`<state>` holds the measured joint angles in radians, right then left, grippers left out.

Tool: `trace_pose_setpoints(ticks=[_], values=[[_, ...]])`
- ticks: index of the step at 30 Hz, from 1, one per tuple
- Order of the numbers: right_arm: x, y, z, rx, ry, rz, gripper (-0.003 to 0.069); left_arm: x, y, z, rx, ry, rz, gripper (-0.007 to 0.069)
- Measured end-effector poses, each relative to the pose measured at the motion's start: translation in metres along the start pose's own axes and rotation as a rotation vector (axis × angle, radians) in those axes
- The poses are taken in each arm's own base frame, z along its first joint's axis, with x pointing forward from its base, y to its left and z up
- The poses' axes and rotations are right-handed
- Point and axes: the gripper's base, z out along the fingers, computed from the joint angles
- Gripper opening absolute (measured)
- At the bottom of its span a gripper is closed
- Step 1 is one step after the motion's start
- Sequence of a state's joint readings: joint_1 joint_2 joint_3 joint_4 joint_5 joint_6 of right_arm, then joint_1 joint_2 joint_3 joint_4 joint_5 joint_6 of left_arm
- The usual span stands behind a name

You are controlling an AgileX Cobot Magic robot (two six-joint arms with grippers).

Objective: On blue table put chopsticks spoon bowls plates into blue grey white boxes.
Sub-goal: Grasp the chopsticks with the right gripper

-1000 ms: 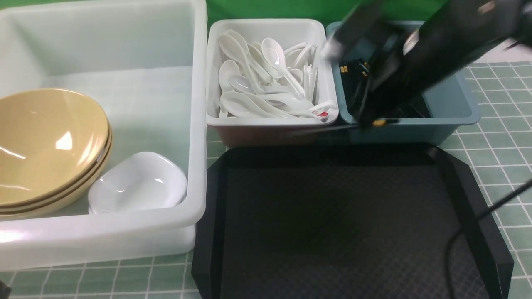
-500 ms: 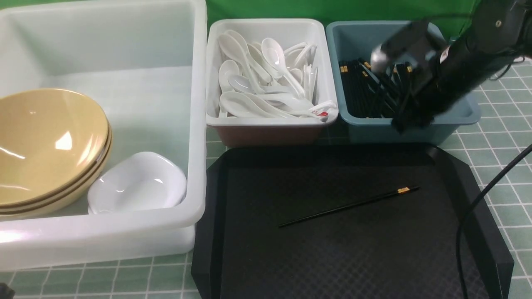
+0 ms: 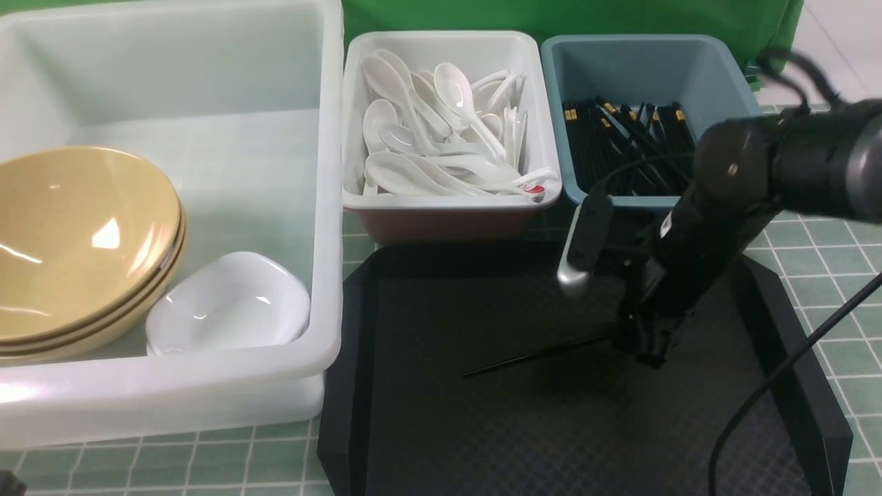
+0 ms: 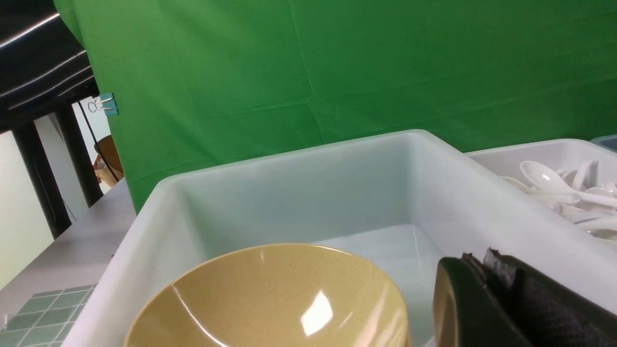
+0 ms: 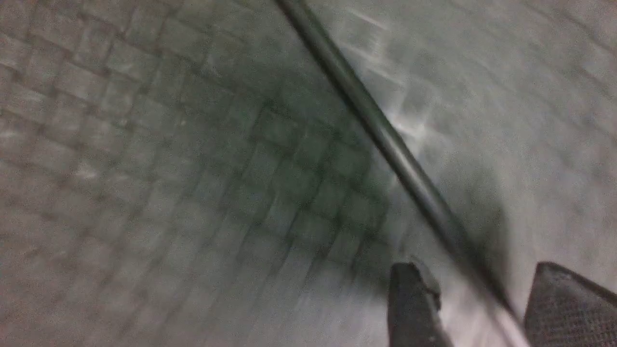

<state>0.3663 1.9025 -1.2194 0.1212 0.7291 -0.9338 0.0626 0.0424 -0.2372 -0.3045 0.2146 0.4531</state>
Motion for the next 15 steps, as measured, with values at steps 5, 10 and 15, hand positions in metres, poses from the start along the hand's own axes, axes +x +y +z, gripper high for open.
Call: trace_pose_setpoints(ticks=[5,10,15], values=[[-0.004,-0.002,0.006,0.011,-0.015,-0.009,0.0289,0.000,0.000,0.000,0.001,0.001,-0.002,0.0004],[-0.006,0.004,0.002,-0.032,-0.012,0.001,0.0074,0.000,0.000,0.000,0.001,0.001,-0.002,0.0004],[-0.011,0.011,-0.027,-0.085,-0.051,0.040,0.0073,0.000,0.000,0.000,0.001,0.001,-0.002,0.0004]])
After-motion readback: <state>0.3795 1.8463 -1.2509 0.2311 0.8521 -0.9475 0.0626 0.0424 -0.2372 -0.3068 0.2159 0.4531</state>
